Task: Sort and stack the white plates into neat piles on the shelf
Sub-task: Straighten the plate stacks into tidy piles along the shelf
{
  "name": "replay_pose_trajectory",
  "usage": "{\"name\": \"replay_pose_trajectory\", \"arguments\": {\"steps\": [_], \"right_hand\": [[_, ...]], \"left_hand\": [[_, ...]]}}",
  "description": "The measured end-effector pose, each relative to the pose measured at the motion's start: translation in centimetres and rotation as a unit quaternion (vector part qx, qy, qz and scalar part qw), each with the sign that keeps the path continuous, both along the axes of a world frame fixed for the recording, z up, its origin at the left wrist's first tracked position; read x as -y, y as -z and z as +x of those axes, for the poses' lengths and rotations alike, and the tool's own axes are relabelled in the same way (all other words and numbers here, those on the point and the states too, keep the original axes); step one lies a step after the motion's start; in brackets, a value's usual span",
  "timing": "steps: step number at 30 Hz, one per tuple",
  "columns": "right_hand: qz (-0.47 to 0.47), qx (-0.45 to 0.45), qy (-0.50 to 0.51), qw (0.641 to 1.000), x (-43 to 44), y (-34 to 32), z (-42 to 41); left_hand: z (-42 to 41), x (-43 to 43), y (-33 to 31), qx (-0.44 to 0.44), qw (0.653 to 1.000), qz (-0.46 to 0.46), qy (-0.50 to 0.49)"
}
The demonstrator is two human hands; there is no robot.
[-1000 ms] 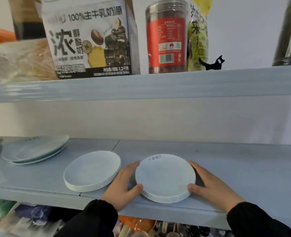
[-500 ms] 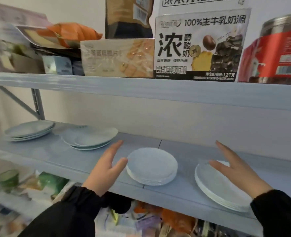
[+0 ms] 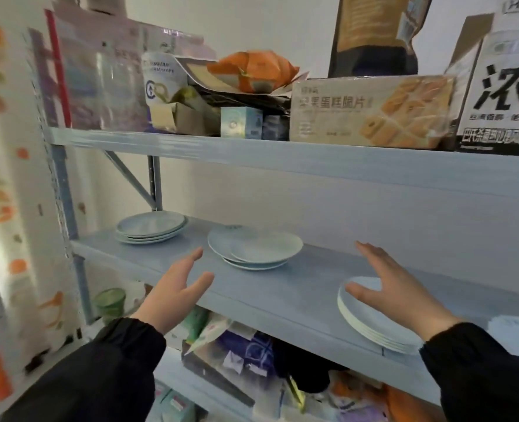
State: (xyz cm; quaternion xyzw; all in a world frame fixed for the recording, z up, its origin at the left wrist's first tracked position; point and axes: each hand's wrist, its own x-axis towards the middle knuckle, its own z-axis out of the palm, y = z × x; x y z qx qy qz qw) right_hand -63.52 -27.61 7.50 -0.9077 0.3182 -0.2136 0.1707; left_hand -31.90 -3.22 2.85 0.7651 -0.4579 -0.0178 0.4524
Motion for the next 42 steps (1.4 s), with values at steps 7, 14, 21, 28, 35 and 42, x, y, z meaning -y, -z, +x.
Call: {"name": "replay_pose_trajectory", "arguments": {"steps": [7, 14, 21, 28, 35, 42], "right_hand": [[-0.014, -0.042, -0.035, 0.998, 0.6, 1.0, 5.4], [-0.062, -0.078, -0.055, 0.994, 2.5, 0.5, 9.6], [-0.060, -0.127, -0.079, 0.987, 1.5, -0.2, 12.2], [-0.072, -0.098, -0.070, 0.990, 0.1, 0.4, 15.4], [0.012, 0.068, 0.032, 0.997, 1.8, 4.4, 22.8], [0.042, 0.254, 0.157, 0.953, 4.9, 8.8, 25.4]], "left_hand": [[3.9, 2.7, 0.5, 0.012, 1.000, 0.016, -0.022], [6.7, 8.0, -0.7, 0.008, 0.999, 0.035, -0.022], [10.8, 13.0, -0.2, 0.052, 0.997, 0.053, -0.020], [15.4, 16.4, 2.2, -0.014, 1.000, -0.002, -0.006], [20.7, 19.7, 3.0, -0.079, 0.995, -0.034, 0.043], [24.1, 21.9, 5.8, -0.143, 0.983, -0.061, 0.092]]}}
